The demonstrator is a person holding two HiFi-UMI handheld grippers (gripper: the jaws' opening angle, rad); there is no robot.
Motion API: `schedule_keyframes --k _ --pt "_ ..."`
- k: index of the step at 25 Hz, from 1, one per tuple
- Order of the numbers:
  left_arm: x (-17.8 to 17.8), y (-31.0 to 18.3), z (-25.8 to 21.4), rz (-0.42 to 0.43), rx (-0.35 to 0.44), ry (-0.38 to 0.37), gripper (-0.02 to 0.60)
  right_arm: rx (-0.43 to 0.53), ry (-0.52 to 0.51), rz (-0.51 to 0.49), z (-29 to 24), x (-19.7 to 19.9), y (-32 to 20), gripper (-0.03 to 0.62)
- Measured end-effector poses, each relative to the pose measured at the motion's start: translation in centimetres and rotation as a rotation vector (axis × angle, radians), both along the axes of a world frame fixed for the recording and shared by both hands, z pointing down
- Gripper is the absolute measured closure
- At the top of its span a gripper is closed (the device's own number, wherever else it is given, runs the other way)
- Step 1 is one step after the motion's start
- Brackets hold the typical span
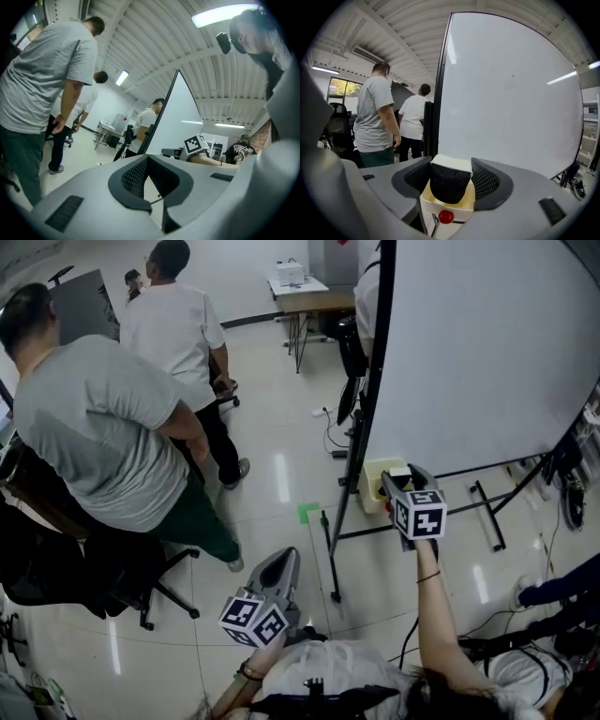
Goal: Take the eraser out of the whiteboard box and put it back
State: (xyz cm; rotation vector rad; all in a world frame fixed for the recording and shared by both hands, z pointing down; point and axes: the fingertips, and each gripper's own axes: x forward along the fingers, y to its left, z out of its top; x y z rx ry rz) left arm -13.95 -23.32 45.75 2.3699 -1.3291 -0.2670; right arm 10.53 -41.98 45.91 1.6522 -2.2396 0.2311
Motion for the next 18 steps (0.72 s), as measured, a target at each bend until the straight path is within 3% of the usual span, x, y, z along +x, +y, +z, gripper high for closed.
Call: schedule_keyframes --k 6,9,15,18 --pt "-1.3 -2.2 -0.2 -0.018 0.002 0.011 0.595 -0.11 0.08 0.019 5.8 0.0 -1.6 0.318" --pt "-1.2 -2.5 -0.1 -0.013 0.0 0.013 0.595 -0.097 0.131 0.036 7.1 0.3 -2.0 0.312" --pt "-0.7 -2.9 0.2 0.013 -0.008 0.018 0.595 -0.101 0.058 0.084 7.5 0.9 -2.4 0.234" --pt "-0.7 -2.9 0.3 0.018 -0.009 0.021 0.595 -0.099 0.052 0.094 7.6 1.4 -1.8 0.233"
